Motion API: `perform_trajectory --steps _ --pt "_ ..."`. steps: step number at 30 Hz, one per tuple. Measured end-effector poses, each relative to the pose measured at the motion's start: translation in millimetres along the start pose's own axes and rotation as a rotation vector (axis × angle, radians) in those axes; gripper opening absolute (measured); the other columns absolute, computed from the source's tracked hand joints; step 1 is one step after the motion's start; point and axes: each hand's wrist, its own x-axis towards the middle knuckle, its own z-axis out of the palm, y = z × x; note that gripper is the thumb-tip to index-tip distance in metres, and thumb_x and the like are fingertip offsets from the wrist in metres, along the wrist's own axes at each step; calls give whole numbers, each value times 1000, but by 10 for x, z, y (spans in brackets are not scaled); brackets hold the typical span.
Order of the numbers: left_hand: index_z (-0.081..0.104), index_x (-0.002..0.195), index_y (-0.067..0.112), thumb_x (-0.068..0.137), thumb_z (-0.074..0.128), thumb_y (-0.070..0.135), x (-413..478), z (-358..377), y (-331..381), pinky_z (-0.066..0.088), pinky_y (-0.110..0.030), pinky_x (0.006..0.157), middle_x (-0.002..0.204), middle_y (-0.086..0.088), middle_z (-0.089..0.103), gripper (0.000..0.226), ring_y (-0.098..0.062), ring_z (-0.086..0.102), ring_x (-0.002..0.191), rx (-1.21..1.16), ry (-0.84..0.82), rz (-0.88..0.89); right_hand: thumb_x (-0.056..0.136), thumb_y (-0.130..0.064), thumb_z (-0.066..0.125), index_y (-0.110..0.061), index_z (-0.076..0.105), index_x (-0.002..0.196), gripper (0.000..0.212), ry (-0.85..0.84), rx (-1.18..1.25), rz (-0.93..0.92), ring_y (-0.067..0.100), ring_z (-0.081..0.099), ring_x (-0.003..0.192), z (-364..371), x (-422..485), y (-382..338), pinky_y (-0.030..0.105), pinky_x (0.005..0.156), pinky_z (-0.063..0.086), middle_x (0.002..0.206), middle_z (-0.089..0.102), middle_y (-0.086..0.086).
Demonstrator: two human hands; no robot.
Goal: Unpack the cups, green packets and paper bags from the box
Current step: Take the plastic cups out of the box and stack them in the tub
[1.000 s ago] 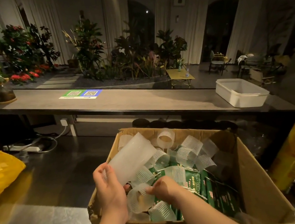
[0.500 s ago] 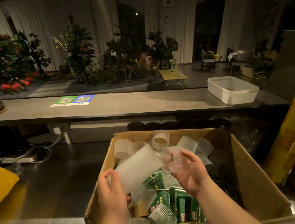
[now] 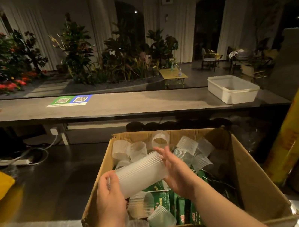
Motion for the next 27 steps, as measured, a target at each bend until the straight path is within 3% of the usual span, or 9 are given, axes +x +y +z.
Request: perform_trajectory --steps 2,5,9,14,17,20,22,25,27 --pt "48 126 32 107 41 45 1 -13 9 51 -31 62 121 -4 48 24 -23 57 100 -27 29 -14 106 -53 35 -25 52 131 41 132 204 41 27 55 126 -20 35 41 49 115 40 131 60 6" --pt "44 128 31 107 39 49 -5 -31 9 52 -31 64 124 -6 46 28 -24 57 103 -44 64 -3 104 -34 53 -15 60 110 22 347 -398 127 21 63 97 -135 22 163 39 93 53 111 66 9" --pt "44 127 32 107 40 47 4 -23 12 53 -31 64 127 -7 46 26 -25 57 105 -49 72 -3 89 -42 75 -18 67 110 33 -32 -1071 207 16 66 98 -173 -43 345 31 87 58 109 69 -2" --pt "42 126 33 106 39 48 -14 -33 24 53 -30 65 124 -6 47 25 -22 57 101 -54 77 -12 76 -68 75 -28 59 134 72 -192 -1585 121 24 59 115 139 -88 323 41 97 52 129 61 -1" --pt "42 126 33 107 40 47 -21 -38 24 53 -29 65 124 -6 47 24 -21 57 99 -49 85 -12 87 -48 75 -17 61 130 55 -360 -1838 241 30 62 110 261 -100 356 44 96 55 121 66 7" --pt "42 126 33 107 40 46 -23 -34 34 53 -29 65 124 -5 46 23 -20 56 99 -51 91 -13 95 -25 64 -15 66 124 31 -163 -1680 217 25 66 105 140 -51 373 38 93 58 116 69 5" --pt "42 126 33 107 40 45 -14 -38 31 53 -29 65 123 -4 46 23 -20 56 99 -55 92 -11 100 -17 57 -19 68 122 25 3 -1390 219 18 67 100 -68 -14 305 30 85 59 121 66 2" --pt "44 126 34 107 39 48 3 -52 4 53 -31 67 121 -3 48 24 -20 56 101 -54 87 -12 102 -10 56 -14 72 108 17 202 -643 211 23 69 95 -356 -91 128 34 69 63 118 65 9" --pt "45 126 34 108 38 48 7 -52 6 52 -32 66 117 -2 48 25 -22 56 101 -60 70 -20 99 -3 58 -5 71 106 15 219 -128 161 30 68 89 -460 -177 23 36 63 60 109 68 18"
